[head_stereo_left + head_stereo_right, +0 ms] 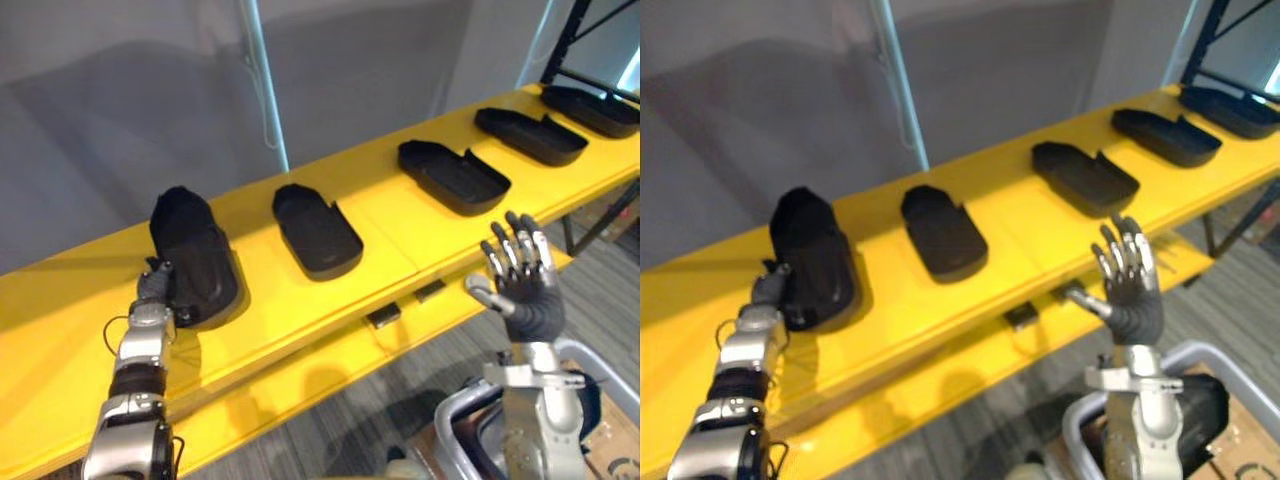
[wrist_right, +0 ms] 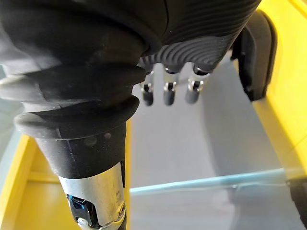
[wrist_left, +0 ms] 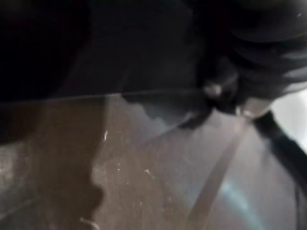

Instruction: Walk over and take plastic housings, then place them on the shelf

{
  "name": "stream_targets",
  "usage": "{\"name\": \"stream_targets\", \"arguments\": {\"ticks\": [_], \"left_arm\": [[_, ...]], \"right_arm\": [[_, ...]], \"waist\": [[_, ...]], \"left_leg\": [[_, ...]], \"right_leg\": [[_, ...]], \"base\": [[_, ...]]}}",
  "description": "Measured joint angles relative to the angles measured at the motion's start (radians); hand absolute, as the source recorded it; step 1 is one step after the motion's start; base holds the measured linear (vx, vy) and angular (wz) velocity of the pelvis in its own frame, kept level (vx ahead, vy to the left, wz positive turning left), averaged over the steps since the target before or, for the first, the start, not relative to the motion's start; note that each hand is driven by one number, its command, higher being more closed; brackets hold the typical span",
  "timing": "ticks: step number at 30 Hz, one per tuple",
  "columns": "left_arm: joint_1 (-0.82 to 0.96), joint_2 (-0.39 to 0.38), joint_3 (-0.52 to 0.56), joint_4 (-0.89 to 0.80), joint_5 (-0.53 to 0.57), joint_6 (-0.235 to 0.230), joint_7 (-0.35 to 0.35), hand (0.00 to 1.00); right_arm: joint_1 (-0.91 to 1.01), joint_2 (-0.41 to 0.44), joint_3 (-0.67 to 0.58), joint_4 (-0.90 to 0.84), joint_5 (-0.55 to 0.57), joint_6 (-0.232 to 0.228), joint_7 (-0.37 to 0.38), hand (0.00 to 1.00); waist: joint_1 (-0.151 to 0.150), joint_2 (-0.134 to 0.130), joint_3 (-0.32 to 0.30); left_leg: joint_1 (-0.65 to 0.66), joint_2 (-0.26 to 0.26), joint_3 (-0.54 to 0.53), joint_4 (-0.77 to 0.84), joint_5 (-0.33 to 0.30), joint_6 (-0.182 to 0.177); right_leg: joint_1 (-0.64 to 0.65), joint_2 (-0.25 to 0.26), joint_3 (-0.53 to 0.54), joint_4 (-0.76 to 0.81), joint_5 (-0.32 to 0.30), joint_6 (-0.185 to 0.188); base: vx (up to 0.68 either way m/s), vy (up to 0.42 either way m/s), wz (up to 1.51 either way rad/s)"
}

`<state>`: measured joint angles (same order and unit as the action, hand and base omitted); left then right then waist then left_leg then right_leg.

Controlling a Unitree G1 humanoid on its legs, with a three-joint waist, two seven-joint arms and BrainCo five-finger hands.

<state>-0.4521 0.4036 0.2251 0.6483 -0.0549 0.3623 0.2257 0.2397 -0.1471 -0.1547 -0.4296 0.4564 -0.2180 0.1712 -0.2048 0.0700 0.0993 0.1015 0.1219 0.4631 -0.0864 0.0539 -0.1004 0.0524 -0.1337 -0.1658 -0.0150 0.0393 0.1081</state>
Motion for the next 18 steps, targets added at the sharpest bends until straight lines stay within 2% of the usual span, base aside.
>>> {"name": "stream_targets", "arguments": {"ticks": [5,10,18], "left_arm": [[-0.003,0.0,0.0,0.007,0.075,0.059,-0.006,1.0],[-0.002,0.0,-0.002,0.043,0.153,0.097,-0.039,1.0],[-0.029,0.006,-0.004,0.081,0.232,0.098,-0.094,1.0]], "right_arm": [[0.001,0.0,0.013,0.0,-0.001,0.001,-0.017,0.0],[0.0,-0.004,0.029,0.0,-0.001,0.001,-0.033,0.0],[0.0,-0.015,0.037,0.0,-0.001,0.002,-0.042,0.0]], "waist": [[-0.006,0.003,0.0],[-0.004,0.01,-0.004],[-0.003,0.011,-0.004]], "left_leg": [[-0.011,0.0,-0.018,0.0,0.007,0.003],[-0.014,-0.001,-0.022,0.0,0.011,0.004],[-0.014,0.0,-0.022,-0.001,0.015,0.005]], "right_leg": [[0.0,0.0,-0.015,0.0,0.0,0.0],[0.0,0.0,-0.021,0.001,0.002,0.0],[0.0,0.0,-0.021,0.0,0.005,-0.001]], "base": [[-0.01,0.002,0.09],[0.0,0.003,0.04],[0.0,0.0,0.0]]}}
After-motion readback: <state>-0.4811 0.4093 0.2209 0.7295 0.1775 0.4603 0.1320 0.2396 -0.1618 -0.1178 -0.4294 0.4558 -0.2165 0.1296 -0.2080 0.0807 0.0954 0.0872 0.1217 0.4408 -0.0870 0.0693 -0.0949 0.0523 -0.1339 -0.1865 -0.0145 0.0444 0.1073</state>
